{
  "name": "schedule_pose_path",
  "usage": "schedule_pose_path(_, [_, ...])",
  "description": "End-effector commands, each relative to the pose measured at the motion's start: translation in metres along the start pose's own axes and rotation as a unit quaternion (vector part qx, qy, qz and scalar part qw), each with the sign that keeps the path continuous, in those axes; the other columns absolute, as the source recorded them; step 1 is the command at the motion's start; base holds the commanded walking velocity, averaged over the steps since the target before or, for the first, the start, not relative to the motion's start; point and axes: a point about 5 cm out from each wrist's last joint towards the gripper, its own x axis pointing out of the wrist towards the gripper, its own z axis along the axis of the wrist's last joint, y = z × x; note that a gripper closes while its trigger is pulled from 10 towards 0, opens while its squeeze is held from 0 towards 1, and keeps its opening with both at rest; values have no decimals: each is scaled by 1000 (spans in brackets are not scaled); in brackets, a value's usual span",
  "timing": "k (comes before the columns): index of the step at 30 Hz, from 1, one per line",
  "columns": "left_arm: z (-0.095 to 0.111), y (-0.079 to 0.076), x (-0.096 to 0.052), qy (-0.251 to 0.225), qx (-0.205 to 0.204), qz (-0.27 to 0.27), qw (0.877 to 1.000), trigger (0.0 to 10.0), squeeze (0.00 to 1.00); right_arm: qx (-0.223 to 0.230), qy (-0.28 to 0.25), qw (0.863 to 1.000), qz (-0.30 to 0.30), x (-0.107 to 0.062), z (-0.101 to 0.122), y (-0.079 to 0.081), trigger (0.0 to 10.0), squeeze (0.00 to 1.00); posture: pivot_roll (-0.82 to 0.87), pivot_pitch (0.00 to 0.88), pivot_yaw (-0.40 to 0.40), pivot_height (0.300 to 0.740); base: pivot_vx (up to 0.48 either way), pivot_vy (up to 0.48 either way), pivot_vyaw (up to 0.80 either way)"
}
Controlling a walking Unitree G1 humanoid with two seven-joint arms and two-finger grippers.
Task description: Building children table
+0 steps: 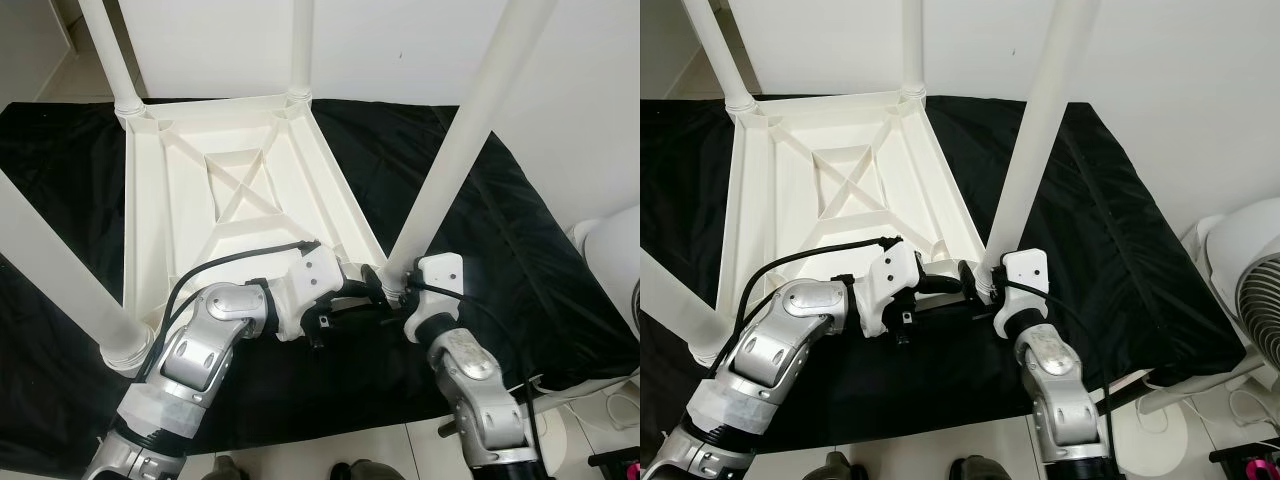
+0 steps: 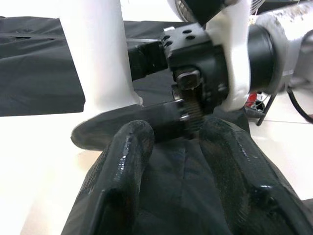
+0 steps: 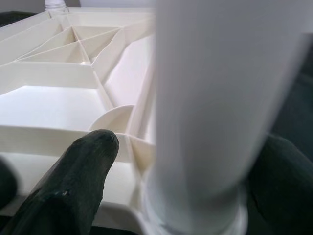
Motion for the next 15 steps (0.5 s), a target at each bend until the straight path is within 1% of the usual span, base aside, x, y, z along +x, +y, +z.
schedule_pose_path(1, [-2, 4, -1, 4, -2, 37, 999, 10000, 0, 2, -3, 1000, 19, -3, -2, -7, 10000, 0, -127, 63, -14, 740, 0, 0, 0])
schedule_pose_path(2, [-2, 4, -1, 4, -2, 37, 999, 10000, 0, 2, -3, 1000, 19, -3, -2, -7, 10000, 0, -127, 63, -14, 740, 0, 0, 0])
schedule_pose_path(4, [-1, 6, -2, 3, -1, 34, 999, 10000, 0, -3, -1, 997, 73, -5, -1, -19, 10000, 0, -125, 62, -10, 740, 0, 0, 0])
schedule_pose_path(6, [1, 6, -3, 3, -3, 26, 1000, 10000, 0, -5, 0, 994, 107, -4, 1, -26, 10000, 0, -120, 60, -9, 740, 0, 0, 0])
schedule_pose_path(10, [1, 6, -4, 2, -2, 25, 1000, 10000, 0, -7, 4, 992, 122, -2, 1, -27, 10000, 0, -120, 59, -5, 740, 0, 0, 0])
schedule_pose_path(13, [0, 3, -5, 7, -5, 18, 1000, 10000, 0, -36, 14, 990, 136, 11, -4, -31, 10000, 0, -113, 56, -1, 740, 0, 0, 0])
schedule_pose_path(14, [0, 3, -5, 7, -5, 18, 1000, 10000, 0, -36, 14, 990, 136, 11, -4, -31, 10000, 0, -113, 56, -1, 740, 0, 0, 0])
schedule_pose_path(15, [-1, 3, -5, 8, -7, 18, 1000, 10000, 0, -42, 15, 989, 139, 15, -6, -32, 10000, 0, -113, 56, -1, 740, 0, 0, 0])
